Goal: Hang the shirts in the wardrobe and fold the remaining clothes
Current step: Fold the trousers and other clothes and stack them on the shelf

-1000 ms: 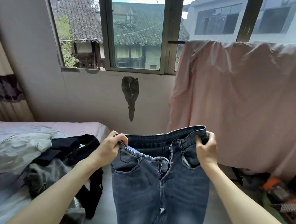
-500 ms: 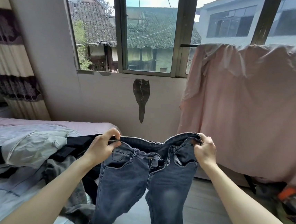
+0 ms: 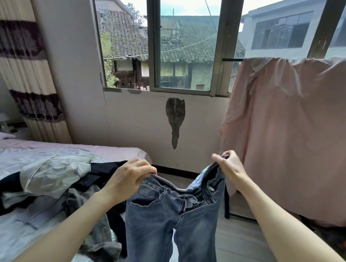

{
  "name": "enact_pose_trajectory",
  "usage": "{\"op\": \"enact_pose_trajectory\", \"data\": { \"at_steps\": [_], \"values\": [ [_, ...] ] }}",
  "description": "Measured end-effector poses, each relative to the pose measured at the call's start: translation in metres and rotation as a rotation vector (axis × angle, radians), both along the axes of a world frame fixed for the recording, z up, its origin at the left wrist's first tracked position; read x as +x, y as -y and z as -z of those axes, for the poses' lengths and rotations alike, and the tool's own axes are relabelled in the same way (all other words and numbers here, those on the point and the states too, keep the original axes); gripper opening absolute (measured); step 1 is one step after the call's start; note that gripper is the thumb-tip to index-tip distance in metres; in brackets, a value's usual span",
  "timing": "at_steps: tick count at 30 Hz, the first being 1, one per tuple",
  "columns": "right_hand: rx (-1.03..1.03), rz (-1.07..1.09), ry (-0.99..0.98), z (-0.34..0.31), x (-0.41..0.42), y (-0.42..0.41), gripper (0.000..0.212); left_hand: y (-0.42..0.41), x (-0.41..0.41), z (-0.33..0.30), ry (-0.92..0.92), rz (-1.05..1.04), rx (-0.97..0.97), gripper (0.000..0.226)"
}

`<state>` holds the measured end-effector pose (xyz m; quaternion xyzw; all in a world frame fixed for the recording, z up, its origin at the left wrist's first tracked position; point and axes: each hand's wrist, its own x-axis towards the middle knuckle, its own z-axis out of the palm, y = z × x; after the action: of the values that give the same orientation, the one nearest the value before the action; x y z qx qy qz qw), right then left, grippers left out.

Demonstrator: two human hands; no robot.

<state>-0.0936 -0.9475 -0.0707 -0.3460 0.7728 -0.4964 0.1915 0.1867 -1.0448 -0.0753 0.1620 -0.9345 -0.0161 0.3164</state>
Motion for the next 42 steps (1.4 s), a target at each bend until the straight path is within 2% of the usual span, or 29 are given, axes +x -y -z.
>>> {"op": "enact_pose_trajectory", "data": {
  "at_steps": [2, 3, 7, 9, 11, 13, 16, 19, 22, 27, 30, 33, 36, 38, 40, 42],
  "values": [
    [0.081, -0.079, -0.071, -0.005, 0.007, 0.008, 0.013, -0.006, -0.003, 0.000, -0.001, 0.036, 0.000, 0.020],
    [0.095, -0.133, -0.069, -0.007, 0.012, 0.011, 0.017, -0.009, -0.004, 0.001, -0.006, 0.052, 0.016, 0.020],
    [0.137, -0.413, -0.091, -0.015, 0.029, 0.014, 0.055, -0.018, -0.011, 0.005, -0.047, 0.089, 0.094, 0.021],
    [0.118, -0.508, -0.061, -0.018, 0.038, 0.013, 0.062, -0.023, -0.017, 0.007, -0.139, 0.093, 0.198, 0.019],
    [0.101, -0.560, -0.006, -0.020, 0.049, 0.011, 0.057, -0.029, -0.025, 0.009, -0.281, 0.034, 0.374, 0.023],
    [0.104, -0.604, -0.003, -0.022, 0.060, 0.008, 0.047, -0.034, -0.032, 0.009, -0.383, -0.034, 0.527, 0.039],
    [0.112, -0.682, -0.030, -0.026, 0.072, 0.002, 0.026, -0.039, -0.041, 0.011, -0.439, -0.028, 0.599, 0.045],
    [0.123, -0.698, -0.038, -0.029, 0.076, -0.007, 0.009, -0.041, -0.046, 0.011, -0.480, -0.014, 0.602, 0.043],
    [0.097, -0.722, 0.019, -0.029, 0.075, -0.013, 0.014, -0.041, -0.050, 0.015, -0.539, -0.026, 0.604, 0.041],
    [0.112, -0.683, -0.060, -0.027, 0.077, -0.016, 0.016, -0.037, -0.053, 0.025, -0.543, -0.075, 0.582, 0.042],
    [0.069, -0.659, -0.112, -0.026, 0.078, -0.016, 0.017, -0.028, -0.051, 0.028, -0.436, -0.054, 0.678, 0.044],
    [0.002, -0.658, -0.171, -0.024, 0.080, -0.012, 0.012, -0.022, -0.049, 0.029, -0.322, 0.028, 0.832, 0.023],
    [0.000, -0.632, -0.247, -0.022, 0.079, -0.009, 0.012, -0.019, -0.050, 0.033, -0.288, -0.015, 0.749, 0.020],
    [0.039, -0.623, -0.223, -0.023, 0.072, -0.013, 0.011, -0.021, -0.053, 0.035, -0.294, -0.032, 0.686, 0.016],
    [0.092, -0.649, -0.169, -0.021, 0.063, -0.019, 0.013, -0.021, -0.057, 0.037, -0.352, -0.058, 0.703, 0.007],
    [0.154, -0.685, -0.156, -0.015, 0.053, -0.025, 0.025, -0.018, -0.060, 0.038, -0.395, -0.112, 0.729, 0.021]
  ]
}}
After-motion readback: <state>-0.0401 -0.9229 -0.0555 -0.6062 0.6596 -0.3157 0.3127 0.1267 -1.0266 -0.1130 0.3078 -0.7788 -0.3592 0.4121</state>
